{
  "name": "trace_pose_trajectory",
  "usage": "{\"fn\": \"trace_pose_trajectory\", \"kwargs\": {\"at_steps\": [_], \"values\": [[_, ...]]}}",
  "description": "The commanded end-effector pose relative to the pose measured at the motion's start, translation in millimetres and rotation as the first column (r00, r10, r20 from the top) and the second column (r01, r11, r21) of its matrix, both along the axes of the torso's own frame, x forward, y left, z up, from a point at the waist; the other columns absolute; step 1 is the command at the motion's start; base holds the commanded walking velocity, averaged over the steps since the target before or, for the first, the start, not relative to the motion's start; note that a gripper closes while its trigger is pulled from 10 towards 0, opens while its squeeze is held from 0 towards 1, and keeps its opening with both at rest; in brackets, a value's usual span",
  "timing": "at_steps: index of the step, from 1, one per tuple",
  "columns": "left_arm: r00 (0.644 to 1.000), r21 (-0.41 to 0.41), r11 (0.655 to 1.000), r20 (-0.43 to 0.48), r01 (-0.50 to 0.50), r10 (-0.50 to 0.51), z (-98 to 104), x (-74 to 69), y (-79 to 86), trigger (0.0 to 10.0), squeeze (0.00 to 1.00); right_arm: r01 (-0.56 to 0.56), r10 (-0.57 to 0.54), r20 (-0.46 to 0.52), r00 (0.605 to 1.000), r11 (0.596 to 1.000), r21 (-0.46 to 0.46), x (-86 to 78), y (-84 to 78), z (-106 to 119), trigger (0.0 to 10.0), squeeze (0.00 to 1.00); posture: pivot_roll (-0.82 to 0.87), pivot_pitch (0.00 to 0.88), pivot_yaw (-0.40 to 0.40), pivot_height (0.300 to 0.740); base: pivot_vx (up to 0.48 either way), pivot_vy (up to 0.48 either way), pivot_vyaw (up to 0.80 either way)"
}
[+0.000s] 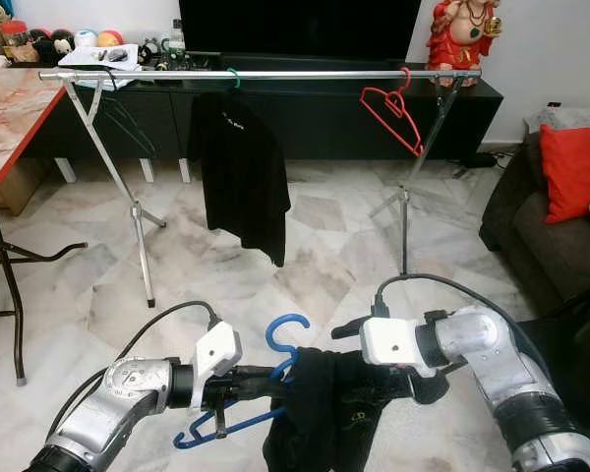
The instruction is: Hang hanger
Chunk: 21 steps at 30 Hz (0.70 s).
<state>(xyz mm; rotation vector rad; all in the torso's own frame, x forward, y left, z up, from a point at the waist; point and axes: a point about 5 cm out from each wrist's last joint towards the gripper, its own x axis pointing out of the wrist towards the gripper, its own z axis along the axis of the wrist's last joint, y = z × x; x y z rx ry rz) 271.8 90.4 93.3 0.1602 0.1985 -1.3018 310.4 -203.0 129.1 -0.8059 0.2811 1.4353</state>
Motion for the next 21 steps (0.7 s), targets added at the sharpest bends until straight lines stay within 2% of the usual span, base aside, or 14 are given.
{"fn": "trace_pose_trajectory", "kwargs": {"at_steps": [1, 9, 16, 21], "values": [[0.998, -0.007, 0.999, 0.031, 0.048, -0.048, 8.4, -2.0, -6.2, 10.0, 0.0, -0.014, 0.014, 0.014, 1.0, 1.0, 0.002, 2.8, 3.0, 0.1, 10.0, 0.0, -0.07, 0.109, -0.089, 0.74, 0.0, 0.0, 0.0], [0.996, 0.006, 0.996, 0.032, 0.084, -0.084, 10.7, -3.8, -6.9, 10.0, 0.0, -0.017, 0.016, 0.012, 1.0, 0.999, 0.035, 6.6, 9.4, 1.1, 10.0, 0.0, -0.06, 0.117, -0.092, 0.74, 0.0, 0.0, 0.0], [0.993, 0.01, 0.994, 0.046, 0.108, -0.109, 13.8, -4.6, -11.1, 10.0, 0.0, -0.047, 0.05, -0.07, 0.996, 0.998, 0.044, 2.6, 10.2, -6.4, 10.0, 0.0, -0.06, 0.121, -0.095, 0.74, 0.0, 0.0, 0.0], [0.992, 0.015, 0.993, 0.056, 0.115, -0.116, 15.2, -4.4, -12.0, 10.0, 0.0, -0.05, 0.052, -0.089, 0.995, 0.998, 0.032, 1.7, 9.8, -10.5, 10.0, 0.0, -0.06, 0.121, -0.095, 0.74, 0.0, 0.0, 0.0]]}}
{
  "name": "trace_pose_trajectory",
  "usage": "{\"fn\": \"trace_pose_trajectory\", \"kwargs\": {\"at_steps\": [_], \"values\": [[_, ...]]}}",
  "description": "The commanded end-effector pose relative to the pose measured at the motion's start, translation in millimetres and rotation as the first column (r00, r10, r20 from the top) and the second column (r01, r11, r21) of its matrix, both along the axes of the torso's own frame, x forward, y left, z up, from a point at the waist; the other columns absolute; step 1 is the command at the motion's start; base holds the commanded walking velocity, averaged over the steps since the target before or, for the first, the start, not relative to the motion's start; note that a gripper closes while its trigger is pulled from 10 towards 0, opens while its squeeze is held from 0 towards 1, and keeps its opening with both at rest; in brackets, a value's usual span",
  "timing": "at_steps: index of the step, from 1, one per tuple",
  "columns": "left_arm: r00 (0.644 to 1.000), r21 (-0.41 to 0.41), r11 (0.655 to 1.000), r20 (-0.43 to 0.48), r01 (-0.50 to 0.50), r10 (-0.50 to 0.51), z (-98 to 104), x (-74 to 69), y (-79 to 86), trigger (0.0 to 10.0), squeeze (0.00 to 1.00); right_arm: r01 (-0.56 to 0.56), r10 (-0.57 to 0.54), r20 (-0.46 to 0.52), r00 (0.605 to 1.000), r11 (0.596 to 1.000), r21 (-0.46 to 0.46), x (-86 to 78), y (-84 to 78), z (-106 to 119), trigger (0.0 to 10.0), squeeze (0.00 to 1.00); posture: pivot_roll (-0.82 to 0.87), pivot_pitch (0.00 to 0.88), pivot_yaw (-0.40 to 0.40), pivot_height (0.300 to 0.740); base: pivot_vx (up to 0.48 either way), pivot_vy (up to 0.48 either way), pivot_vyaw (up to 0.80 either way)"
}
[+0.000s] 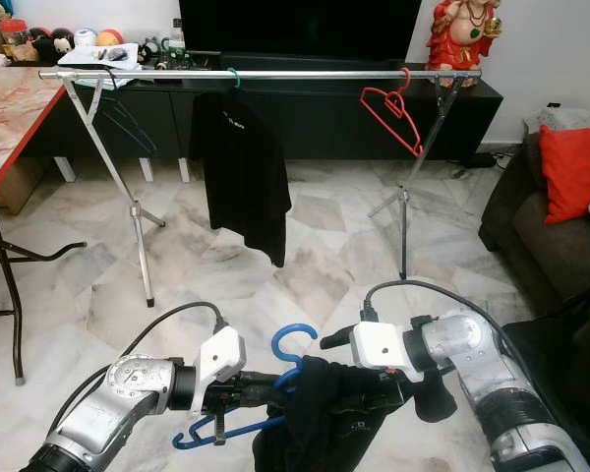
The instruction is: Hang hanger
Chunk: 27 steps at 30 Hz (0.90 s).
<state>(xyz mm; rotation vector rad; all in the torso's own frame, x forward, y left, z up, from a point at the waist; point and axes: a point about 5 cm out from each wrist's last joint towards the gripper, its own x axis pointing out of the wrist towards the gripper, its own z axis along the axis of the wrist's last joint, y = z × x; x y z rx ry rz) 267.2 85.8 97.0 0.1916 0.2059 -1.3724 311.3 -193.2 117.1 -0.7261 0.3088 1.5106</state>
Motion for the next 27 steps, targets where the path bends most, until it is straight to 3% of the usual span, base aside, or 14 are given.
{"fn": "trace_pose_trajectory", "kwargs": {"at_steps": [1, 2, 3, 4, 27], "values": [[0.998, -0.012, 0.999, 0.053, 0.044, -0.043, 11.9, 0.2, -7.4, 10.0, 0.0, -0.009, 0.009, -0.006, 1.0, 1.0, -0.002, 1.0, 0.0, 1.1, 5.9, 0.0, -0.05, 0.122, -0.094, 0.74, 0.0, 0.0, 0.0], [0.998, -0.011, 0.999, 0.054, 0.044, -0.044, 12.0, 0.3, -7.4, 10.0, 0.0, -0.006, 0.006, -0.009, 1.0, 1.0, -0.002, 1.3, -0.1, 0.9, 3.3, 0.0, -0.05, 0.122, -0.094, 0.74, 0.0, 0.0, 0.0], [0.998, -0.011, 0.999, 0.054, 0.044, -0.044, 12.1, 0.3, -7.4, 10.0, 0.0, -0.004, 0.004, -0.011, 1.0, 1.0, -0.003, 1.5, -0.1, 0.8, 3.3, 0.0, -0.05, 0.122, -0.094, 0.74, 0.0, 0.0, 0.0], [0.998, -0.011, 0.999, 0.056, 0.044, -0.043, 12.2, 0.4, -7.3, 10.0, 0.0, 0.008, -0.008, -0.017, 1.0, 1.0, -0.006, 2.2, -0.7, 0.3, 0.0, 0.0, -0.05, 0.121, -0.094, 0.74, 0.0, 0.0, 0.0], [0.996, -0.012, 0.999, 0.072, 0.053, -0.052, 14.3, 1.3, -10.0, 10.0, 0.0, 0.021, -0.019, -0.065, 0.998, 0.999, 0.032, 0.1, 2.0, -5.4, 0.0, 0.0, -0.05, 0.1, -0.087, 0.74, 0.0, 0.0, 0.0]]}}
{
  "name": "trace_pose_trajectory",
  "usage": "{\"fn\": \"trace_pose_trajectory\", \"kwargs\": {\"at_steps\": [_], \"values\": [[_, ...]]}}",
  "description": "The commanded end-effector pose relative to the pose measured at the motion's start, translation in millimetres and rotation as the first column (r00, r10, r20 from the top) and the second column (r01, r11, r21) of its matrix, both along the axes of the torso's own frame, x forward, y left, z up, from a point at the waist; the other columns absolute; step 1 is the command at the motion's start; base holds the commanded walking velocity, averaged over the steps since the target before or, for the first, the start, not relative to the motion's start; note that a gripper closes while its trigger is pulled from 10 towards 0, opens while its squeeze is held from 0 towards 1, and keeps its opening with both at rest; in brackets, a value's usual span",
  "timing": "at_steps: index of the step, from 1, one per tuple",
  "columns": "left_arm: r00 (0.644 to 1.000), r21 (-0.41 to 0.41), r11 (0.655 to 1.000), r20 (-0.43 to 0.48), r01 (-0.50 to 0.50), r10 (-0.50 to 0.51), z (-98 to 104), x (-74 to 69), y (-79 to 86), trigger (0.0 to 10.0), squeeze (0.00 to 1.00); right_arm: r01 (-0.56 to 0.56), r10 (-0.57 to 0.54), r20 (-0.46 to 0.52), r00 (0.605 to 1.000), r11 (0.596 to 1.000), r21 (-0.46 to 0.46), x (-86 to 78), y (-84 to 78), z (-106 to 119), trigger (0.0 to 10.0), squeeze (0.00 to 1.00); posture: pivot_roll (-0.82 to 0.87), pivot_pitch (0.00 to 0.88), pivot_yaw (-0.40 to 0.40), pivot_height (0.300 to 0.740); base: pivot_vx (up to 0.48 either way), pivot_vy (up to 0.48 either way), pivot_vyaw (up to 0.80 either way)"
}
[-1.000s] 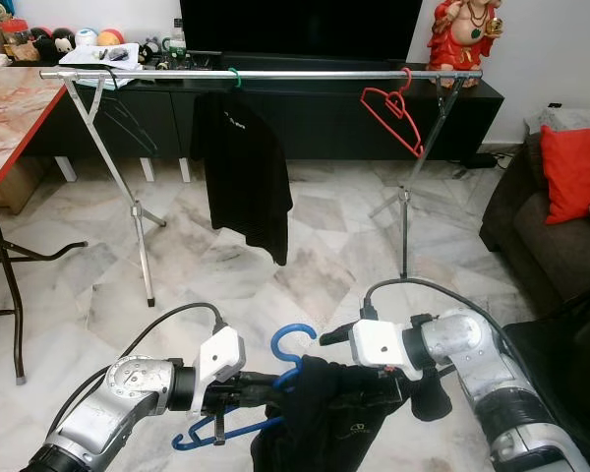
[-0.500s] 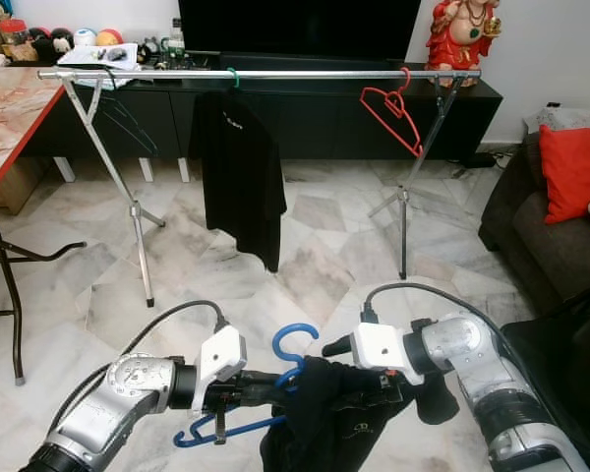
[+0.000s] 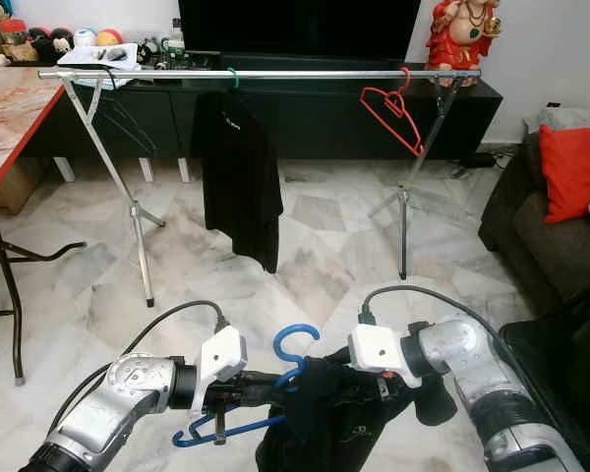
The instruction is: Hang hanger
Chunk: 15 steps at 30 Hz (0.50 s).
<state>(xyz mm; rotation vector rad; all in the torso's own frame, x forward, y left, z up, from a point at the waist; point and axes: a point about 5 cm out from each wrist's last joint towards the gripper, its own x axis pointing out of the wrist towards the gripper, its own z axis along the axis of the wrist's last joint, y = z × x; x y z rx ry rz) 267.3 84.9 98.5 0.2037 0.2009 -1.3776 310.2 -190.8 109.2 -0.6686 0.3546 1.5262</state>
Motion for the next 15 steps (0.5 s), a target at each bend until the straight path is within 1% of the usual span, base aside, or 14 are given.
{"fn": "trace_pose_trajectory", "kwargs": {"at_steps": [1, 15], "values": [[0.997, -0.018, 0.999, 0.063, 0.046, -0.045, 12.8, 1.2, -9.2, 10.0, 0.0, 0.008, -0.008, -0.001, 1.0, 1.0, 0.024, 1.0, -0.4, 2.3, 0.0, 0.0, -0.05, 0.1, -0.087, 0.74, 0.0, 0.0, 0.0], [0.996, -0.023, 0.998, 0.072, 0.053, -0.051, 13.8, 1.4, -12.4, 10.0, 0.0, -0.017, 0.018, -0.066, 0.998, 1.0, 0.026, -5.5, -0.1, -4.5, 0.0, 0.0, -0.05, 0.095, -0.088, 0.74, 0.0, 0.0, 0.0]]}}
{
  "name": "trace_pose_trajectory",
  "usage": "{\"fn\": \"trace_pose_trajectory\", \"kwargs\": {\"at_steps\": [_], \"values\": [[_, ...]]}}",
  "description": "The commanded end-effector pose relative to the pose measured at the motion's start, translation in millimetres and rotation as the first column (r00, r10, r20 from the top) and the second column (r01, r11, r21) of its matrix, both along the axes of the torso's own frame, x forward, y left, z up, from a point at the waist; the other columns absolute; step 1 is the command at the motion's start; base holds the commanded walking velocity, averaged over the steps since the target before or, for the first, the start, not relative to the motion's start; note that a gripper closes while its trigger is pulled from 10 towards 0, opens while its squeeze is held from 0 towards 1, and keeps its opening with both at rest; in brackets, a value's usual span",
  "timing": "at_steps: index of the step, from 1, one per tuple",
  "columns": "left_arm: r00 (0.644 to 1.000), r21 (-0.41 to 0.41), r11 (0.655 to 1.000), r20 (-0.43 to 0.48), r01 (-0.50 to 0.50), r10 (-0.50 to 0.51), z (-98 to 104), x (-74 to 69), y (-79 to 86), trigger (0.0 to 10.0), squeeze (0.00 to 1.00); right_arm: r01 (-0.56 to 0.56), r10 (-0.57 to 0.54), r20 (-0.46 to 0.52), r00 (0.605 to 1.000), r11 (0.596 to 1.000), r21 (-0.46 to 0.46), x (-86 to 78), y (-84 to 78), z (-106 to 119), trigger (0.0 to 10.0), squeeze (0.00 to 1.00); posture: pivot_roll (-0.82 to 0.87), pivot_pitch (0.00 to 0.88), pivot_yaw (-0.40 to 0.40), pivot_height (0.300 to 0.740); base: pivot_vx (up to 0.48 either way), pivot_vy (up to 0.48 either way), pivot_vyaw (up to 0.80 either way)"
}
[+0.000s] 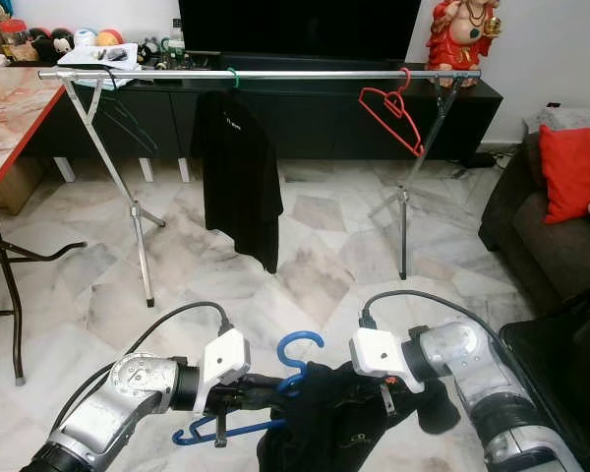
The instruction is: Hang hanger
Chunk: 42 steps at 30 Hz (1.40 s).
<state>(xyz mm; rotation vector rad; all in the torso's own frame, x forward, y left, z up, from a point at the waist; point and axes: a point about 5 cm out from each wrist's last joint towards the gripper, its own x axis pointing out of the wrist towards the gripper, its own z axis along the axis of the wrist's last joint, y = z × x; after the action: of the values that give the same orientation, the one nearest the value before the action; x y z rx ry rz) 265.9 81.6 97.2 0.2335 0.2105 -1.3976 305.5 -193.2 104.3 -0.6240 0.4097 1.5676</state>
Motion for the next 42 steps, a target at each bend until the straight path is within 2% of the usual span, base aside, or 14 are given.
{"fn": "trace_pose_trajectory", "kwargs": {"at_steps": [1, 17, 42], "values": [[0.998, -0.05, 0.998, 0.065, 0.031, -0.028, 15.4, 3.0, -9.1, 10.0, 0.0, -0.001, 0.0, 0.003, 1.0, 1.0, 0.031, -1.0, 2.4, 0.0, 0.0, 0.0, -0.05, 0.099, -0.09, 0.74, 0.0, 0.0, 0.0], [0.997, -0.046, 0.999, 0.075, 0.019, -0.016, 17.0, 5.8, -8.4, 10.0, 0.0, 0.011, -0.009, -0.041, 0.999, 0.999, 0.034, -3.6, 0.7, -3.1, 0.0, 0.0, -0.05, 0.115, -0.092, 0.74, 0.0, 0.0, 0.0], [0.998, -0.024, 1.0, 0.068, 0.013, -0.011, 15.6, 7.6, -5.4, 10.0, 0.0, 0.025, -0.024, -0.047, 0.999, 0.999, 0.029, -2.3, 1.6, -3.6, 0.0, 0.0, -0.05, 0.12, -0.094, 0.74, 0.0, 0.0, 0.0]]}}
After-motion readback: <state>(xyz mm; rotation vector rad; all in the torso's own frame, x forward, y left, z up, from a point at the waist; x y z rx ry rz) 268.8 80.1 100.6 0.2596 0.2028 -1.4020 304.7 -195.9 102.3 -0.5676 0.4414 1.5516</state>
